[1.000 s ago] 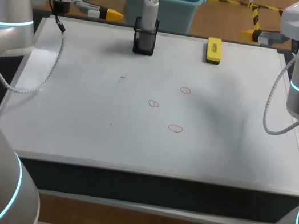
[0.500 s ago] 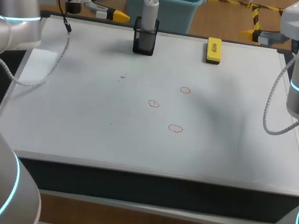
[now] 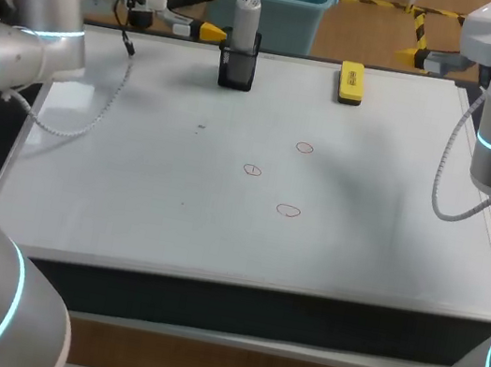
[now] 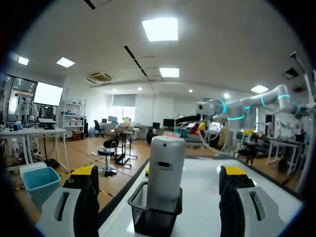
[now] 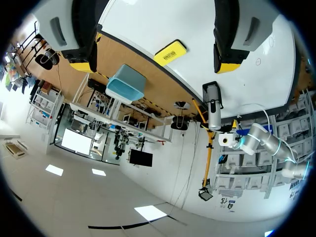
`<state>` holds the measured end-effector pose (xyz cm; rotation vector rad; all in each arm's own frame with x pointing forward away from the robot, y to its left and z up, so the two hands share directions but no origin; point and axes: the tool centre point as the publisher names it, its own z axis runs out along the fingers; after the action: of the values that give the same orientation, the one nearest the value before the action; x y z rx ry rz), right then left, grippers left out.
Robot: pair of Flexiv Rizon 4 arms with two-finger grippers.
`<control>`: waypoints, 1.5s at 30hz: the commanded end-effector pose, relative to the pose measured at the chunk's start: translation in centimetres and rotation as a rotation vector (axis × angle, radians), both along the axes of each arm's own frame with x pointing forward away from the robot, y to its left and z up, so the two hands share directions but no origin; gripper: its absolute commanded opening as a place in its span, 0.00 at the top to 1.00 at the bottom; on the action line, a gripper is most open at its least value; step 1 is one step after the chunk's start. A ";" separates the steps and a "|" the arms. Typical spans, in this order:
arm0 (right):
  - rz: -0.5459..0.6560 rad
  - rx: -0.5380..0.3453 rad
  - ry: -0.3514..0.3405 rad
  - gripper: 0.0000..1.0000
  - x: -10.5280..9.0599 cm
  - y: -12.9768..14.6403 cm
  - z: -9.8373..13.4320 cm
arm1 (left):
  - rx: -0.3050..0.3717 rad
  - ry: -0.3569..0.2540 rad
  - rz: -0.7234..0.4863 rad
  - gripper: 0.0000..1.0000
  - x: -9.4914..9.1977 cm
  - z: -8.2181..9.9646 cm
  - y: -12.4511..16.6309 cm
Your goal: Pick up the inspection probe, press it on each red-marked spot on the whiteboard one by one, put down the probe, pick up the eraser, and wipe off all the red marks.
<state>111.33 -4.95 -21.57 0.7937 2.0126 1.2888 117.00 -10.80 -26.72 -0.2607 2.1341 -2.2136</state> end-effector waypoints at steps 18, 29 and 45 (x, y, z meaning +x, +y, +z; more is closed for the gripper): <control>0.001 0.000 0.000 0.00 0.0 0.0 0.0 | -0.037 -0.012 -0.252 0.00 2.7 -1.3 -4.8; 0.001 0.000 0.000 0.00 0.0 0.0 0.0 | -0.029 -0.013 -0.252 0.00 1.9 -0.9 -6.5; 0.001 0.000 0.000 0.00 0.0 0.0 0.0 | -0.016 -0.002 -0.234 0.00 1.3 -1.0 -7.3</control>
<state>111.33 -4.95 -21.57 0.7937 2.0126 1.2887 117.50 -17.98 -27.43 -0.0797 2.2247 -2.3094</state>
